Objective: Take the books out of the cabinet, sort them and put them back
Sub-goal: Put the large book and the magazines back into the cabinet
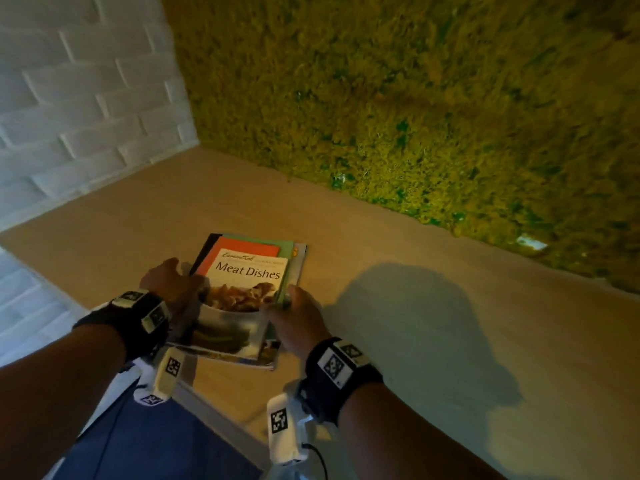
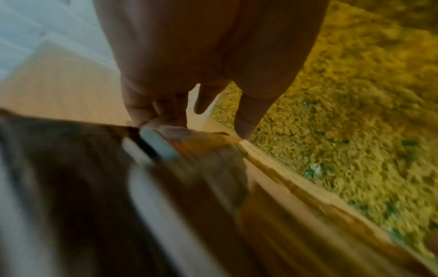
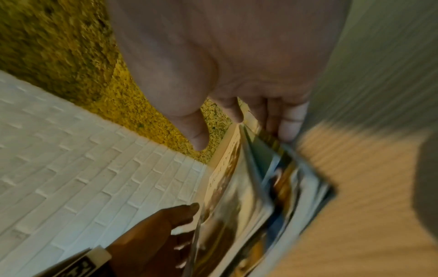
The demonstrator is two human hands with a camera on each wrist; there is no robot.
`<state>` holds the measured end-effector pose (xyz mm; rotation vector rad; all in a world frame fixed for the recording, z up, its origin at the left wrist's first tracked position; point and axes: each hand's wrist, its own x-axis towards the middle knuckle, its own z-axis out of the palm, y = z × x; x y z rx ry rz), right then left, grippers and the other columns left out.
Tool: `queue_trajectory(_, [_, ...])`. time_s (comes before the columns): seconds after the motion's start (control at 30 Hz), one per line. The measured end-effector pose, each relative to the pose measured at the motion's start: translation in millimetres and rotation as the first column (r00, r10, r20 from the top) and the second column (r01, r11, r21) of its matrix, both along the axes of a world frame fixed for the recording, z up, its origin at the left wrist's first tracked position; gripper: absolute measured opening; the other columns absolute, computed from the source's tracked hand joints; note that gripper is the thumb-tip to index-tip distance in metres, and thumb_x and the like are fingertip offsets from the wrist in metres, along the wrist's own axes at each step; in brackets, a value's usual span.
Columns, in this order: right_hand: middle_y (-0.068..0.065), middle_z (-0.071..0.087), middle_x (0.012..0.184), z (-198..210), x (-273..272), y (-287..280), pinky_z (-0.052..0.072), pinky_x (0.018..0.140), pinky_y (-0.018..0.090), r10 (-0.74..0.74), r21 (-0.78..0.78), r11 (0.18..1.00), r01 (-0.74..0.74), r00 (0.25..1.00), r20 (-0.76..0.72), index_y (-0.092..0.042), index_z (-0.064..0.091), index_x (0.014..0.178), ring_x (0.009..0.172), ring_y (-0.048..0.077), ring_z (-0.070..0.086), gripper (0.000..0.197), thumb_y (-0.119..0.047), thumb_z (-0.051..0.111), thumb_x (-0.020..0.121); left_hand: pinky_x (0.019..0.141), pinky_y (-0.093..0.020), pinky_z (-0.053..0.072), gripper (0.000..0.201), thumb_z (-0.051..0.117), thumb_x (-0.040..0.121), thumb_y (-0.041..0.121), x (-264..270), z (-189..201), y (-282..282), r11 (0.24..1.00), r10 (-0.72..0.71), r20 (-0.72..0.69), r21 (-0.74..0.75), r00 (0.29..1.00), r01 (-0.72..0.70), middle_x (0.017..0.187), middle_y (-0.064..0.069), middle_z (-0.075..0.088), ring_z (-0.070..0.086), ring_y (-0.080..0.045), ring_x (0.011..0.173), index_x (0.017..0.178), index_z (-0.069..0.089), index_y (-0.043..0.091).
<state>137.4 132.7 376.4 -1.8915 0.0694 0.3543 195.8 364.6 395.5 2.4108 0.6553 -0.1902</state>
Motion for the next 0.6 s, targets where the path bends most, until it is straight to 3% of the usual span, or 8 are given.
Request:
queue_trajectory(0.1, [0.001,0.063,0.129,-6.6,14.0,-5.9,0.052,0.101,0.048,-0.121,-0.081,0.989,0.121,0.993,0.001,-0.02,0.053,0.135,0.116,0.027,0.062,0.057,-0.05,0.06,0.087,0.092,-0.053,0.053,0.051,0.076,0.081,0.03,3.7,-2.8,1.1,0.966,0.05,-0.041,-0.252,0.998,-0.059,0.116,-0.022,0.069,0.068,-0.04,0.098,0.122,0.064,0.004])
queue_trajectory(0.2, [-0.004,0.072,0.114,-19.9,17.9,-23.6,0.057,0.095,0.047,-0.233,-0.037,0.972,0.233,0.973,0.001,-0.024,0.062,0.121,0.104,0.019,0.069,0.07,-0.067,0.062,0.066,0.083,-0.054,0.056,0.032,0.077,0.081,0.024,-12.2,3.0,-14.7,0.795,-0.058,-0.09,-0.607,0.994,-0.009,0.098,-0.017,0.076,0.073,-0.041,0.087,0.11,0.07,0.012])
queue_trajectory(0.3, [-0.007,0.075,0.106,-24.9,10.4,-44.0,0.06,0.09,0.041,-0.283,0.015,0.959,0.284,0.959,-0.035,-0.025,0.067,0.114,0.096,0.012,0.072,0.067,-0.064,0.068,0.06,0.085,-0.055,0.055,0.034,0.077,0.08,0.011,-26.9,5.6,-38.0,0.729,-0.249,0.036,-0.65,0.968,0.212,0.107,-0.015,0.075,0.073,-0.038,0.092,0.113,0.068,0.018])
queue_trajectory(0.37, [-0.004,0.076,0.111,-19.0,-3.1,-57.4,0.06,0.092,0.043,-0.343,0.108,0.929,0.355,0.932,-0.115,-0.025,0.066,0.118,0.1,0.015,0.073,0.073,-0.059,0.077,0.054,0.077,-0.053,0.058,0.046,0.078,0.073,0.001,-36.4,4.2,-52.0,0.707,-0.216,0.112,-0.667,0.97,0.234,0.106,-0.015,0.075,0.074,-0.035,0.086,0.114,0.066,0.015])
queue_trajectory(0.4, [-0.002,0.076,0.112,-15.5,-10.8,-65.5,0.06,0.093,0.045,-0.361,0.143,0.913,0.383,0.919,-0.161,-0.023,0.067,0.119,0.101,0.017,0.073,0.074,-0.054,0.082,0.054,0.07,-0.049,0.06,0.045,0.075,0.074,-0.004,-43.3,3.8,-58.8,0.683,-0.183,0.141,-0.694,0.973,0.229,0.105,-0.016,0.074,0.074,-0.034,0.082,0.113,0.064,0.014])
queue_trajectory(0.47, [0.005,0.079,0.108,-5.0,-26.3,-86.4,0.059,0.092,0.045,-0.371,0.201,0.888,0.413,0.903,-0.217,-0.017,0.073,0.116,0.098,0.02,0.072,0.051,-0.037,0.086,0.071,0.062,-0.043,0.059,0.041,0.07,0.077,-0.009,-61.2,5.5,-75.5,0.634,-0.136,0.217,-0.731,0.967,0.253,0.102,-0.018,0.072,0.073,-0.03,0.077,0.11,0.06,0.013])
queue_trajectory(0.53, [0.01,0.079,0.106,7.9,-42.7,-113.1,0.058,0.078,0.036,-0.398,0.257,0.858,0.445,0.892,-0.214,-0.013,0.076,0.112,0.088,0.022,0.069,0.029,-0.02,0.08,0.084,0.076,-0.049,0.057,0.048,0.078,0.069,0.003,-78.9,5.9,-98.1,0.592,-0.16,0.287,-0.738,0.944,0.324,0.103,-0.016,0.073,0.072,-0.034,0.088,0.111,0.059,0.015])
queue_trajectory(0.6, [0.009,0.079,0.107,18.3,-58.4,-138.4,0.057,0.076,0.033,-0.469,0.291,0.821,0.492,0.871,-0.149,-0.011,0.075,0.111,0.089,0.022,0.071,0.027,-0.013,0.079,0.084,0.083,-0.045,0.054,0.053,0.078,0.063,0.007,-92.7,4.9,-125.4,0.532,-0.157,0.348,-0.759,0.924,0.376,0.105,-0.015,0.073,0.068,-0.033,0.097,0.112,0.058,0.014])
